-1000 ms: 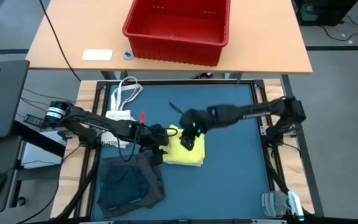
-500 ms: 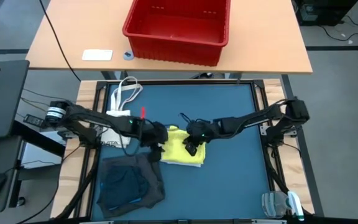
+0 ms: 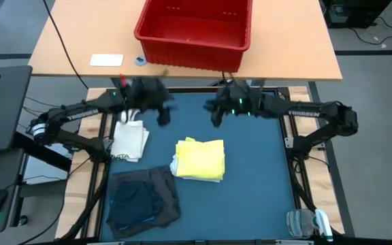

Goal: Fold laundry
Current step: Put the folded shirts into the red bin

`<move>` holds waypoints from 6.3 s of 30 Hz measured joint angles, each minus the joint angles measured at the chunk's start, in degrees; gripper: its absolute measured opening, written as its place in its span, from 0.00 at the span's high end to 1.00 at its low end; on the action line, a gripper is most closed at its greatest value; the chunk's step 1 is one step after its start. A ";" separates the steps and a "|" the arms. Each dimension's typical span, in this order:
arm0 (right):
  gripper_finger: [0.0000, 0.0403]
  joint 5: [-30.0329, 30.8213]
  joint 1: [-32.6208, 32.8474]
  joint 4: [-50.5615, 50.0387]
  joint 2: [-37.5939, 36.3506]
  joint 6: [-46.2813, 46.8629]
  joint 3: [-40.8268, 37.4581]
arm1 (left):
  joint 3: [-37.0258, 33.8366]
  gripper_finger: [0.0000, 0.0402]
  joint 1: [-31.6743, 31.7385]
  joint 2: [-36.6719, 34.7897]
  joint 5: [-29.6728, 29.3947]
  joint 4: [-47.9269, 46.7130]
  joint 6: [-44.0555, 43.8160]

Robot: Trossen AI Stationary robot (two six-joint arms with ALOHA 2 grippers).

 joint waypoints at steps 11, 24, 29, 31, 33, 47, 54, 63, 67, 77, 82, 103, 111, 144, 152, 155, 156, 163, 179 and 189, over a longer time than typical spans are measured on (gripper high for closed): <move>0.44 1.49 -21.85 -0.56 13.30 -37.98 17.18 | 0.03 0.52 25.87 9.18 -0.89 33.62 10.99; 0.35 -13.64 -38.56 -23.40 46.37 -49.33 59.83 | 0.00 0.52 32.09 11.95 -0.74 27.01 7.49; 0.46 -13.35 -38.85 -32.13 50.87 -46.50 66.79 | 0.00 0.52 32.04 11.86 -0.74 25.69 7.38; 0.52 -13.56 -38.80 -36.78 49.86 -46.20 66.76 | 0.00 0.52 32.04 11.86 -0.74 25.12 7.38; 0.58 -13.60 -38.33 -41.77 48.46 -46.15 66.65 | 0.00 0.52 32.04 11.83 -0.74 24.74 7.38; 0.73 -19.61 -36.00 -73.53 33.21 -51.71 61.65 | 0.00 0.52 27.83 11.05 4.44 26.30 7.42; 0.71 -20.28 -30.92 -76.88 24.29 -55.66 46.61 | 0.00 0.52 25.27 11.05 4.63 35.26 7.88; 0.63 -18.75 -23.96 -59.34 9.20 -48.83 17.67 | 0.00 0.52 24.01 11.14 4.42 31.38 3.28; 0.51 -26.03 -22.83 -49.01 4.24 -38.99 11.18 | 0.00 0.52 22.46 11.14 4.44 27.62 2.35; 0.41 -46.47 -24.99 -43.34 -0.58 -29.98 7.43 | 0.00 0.52 18.10 15.49 5.78 18.43 0.02; 0.44 -35.36 -28.50 -41.49 -2.02 -31.33 7.46 | 0.01 0.52 16.70 18.70 10.16 18.28 -3.97; 0.46 -39.06 -42.00 -23.30 -2.31 -16.17 7.48 | 10.40 0.52 16.36 19.10 31.86 13.03 -25.49; 0.46 -45.96 -36.32 -19.71 -5.63 -8.33 7.48 | 31.62 0.52 14.09 18.82 31.17 -16.32 -21.32; 0.46 6.73 28.17 -26.37 -6.09 54.60 7.53 | -30.30 0.10 -27.30 -10.21 1.78 23.60 -75.07; 0.46 15.59 35.87 -36.52 1.82 67.17 7.53 | -35.22 0.07 -25.98 -5.66 1.24 31.58 -74.74; 0.46 14.91 35.26 -41.58 4.96 69.44 7.50 | -35.49 0.07 -24.83 -1.62 1.09 35.38 -74.75; 0.46 14.61 35.00 -42.09 5.89 69.64 7.50 | -35.48 0.07 -24.42 0.20 1.71 37.46 -74.75; 0.38 11.41 33.86 -40.49 8.63 70.81 7.00 | -35.46 0.07 -23.06 8.97 6.81 47.54 -75.30; 0.13 10.13 27.67 9.38 3.12 79.16 -27.80 | -35.36 0.07 -21.88 12.82 6.87 48.52 -74.64; 0.16 0.04 20.99 40.53 18.70 73.41 -31.91 | -35.43 0.10 -22.26 18.23 5.71 55.92 -72.59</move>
